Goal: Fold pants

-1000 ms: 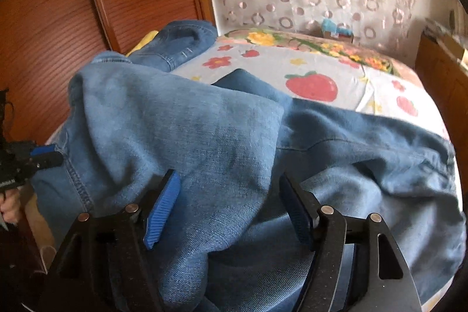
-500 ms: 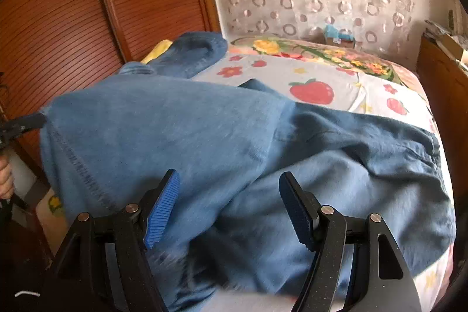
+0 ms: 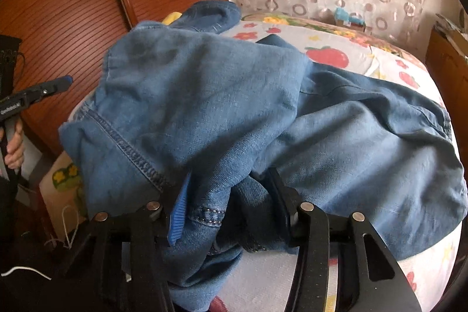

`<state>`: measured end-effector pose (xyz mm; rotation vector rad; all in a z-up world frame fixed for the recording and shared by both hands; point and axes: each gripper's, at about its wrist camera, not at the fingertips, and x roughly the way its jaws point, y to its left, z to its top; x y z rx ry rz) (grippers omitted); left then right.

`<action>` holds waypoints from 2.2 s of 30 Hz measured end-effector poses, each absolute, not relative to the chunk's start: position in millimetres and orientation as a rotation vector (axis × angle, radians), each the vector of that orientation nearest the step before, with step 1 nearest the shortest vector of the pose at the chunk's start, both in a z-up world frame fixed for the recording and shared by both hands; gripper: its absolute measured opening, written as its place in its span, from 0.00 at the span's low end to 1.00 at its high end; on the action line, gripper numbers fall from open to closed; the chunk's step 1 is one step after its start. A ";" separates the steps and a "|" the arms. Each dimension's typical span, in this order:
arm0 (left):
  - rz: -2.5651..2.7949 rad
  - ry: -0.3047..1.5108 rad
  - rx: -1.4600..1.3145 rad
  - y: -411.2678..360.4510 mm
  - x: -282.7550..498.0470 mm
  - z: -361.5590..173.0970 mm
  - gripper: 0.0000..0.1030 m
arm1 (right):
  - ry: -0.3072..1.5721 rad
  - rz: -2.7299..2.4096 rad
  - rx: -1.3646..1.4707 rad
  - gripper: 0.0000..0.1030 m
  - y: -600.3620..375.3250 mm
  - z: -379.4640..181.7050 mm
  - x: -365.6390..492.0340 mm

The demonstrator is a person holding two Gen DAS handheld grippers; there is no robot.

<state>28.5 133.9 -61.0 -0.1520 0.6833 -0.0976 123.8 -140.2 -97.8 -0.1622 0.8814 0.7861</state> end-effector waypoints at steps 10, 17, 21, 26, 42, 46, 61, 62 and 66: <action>-0.111 0.674 -0.148 119.9 51.9 -62.3 0.25 | 0.821 0.776 -0.129 0.56 -147.5 -68.4 149.2; -0.128 0.706 -0.133 105.4 74.0 -72.9 0.25 | 0.831 0.740 -0.110 0.57 -145.0 -63.0 204.3; -0.125 0.726 -0.132 102.1 84.6 -78.5 0.25 | 0.884 0.742 -0.087 0.57 -138.1 -71.3 234.2; -0.113 0.735 -0.128 103.2 94.1 -82.1 0.25 | 0.951 0.771 -0.073 0.57 -123.8 -84.3 257.7; -0.079 0.682 -0.140 112.6 106.9 -62.7 0.25 | 0.527 0.773 -0.025 0.02 -129.3 3.9 219.2; -0.087 0.666 -0.137 110.3 111.3 -55.4 0.25 | 0.646 0.620 -0.068 0.02 -126.5 -16.6 243.6; -0.133 0.751 -0.087 78.4 130.7 -82.6 0.25 | 0.774 0.561 -0.117 0.50 -177.0 -61.7 226.4; -0.130 0.757 -0.083 77.2 131.4 -85.1 0.25 | 0.771 0.545 -0.122 0.52 -187.4 -61.5 221.8; -0.125 0.775 -0.081 76.5 132.6 -96.5 0.25 | 0.780 0.458 -0.137 0.56 -234.0 -66.0 208.4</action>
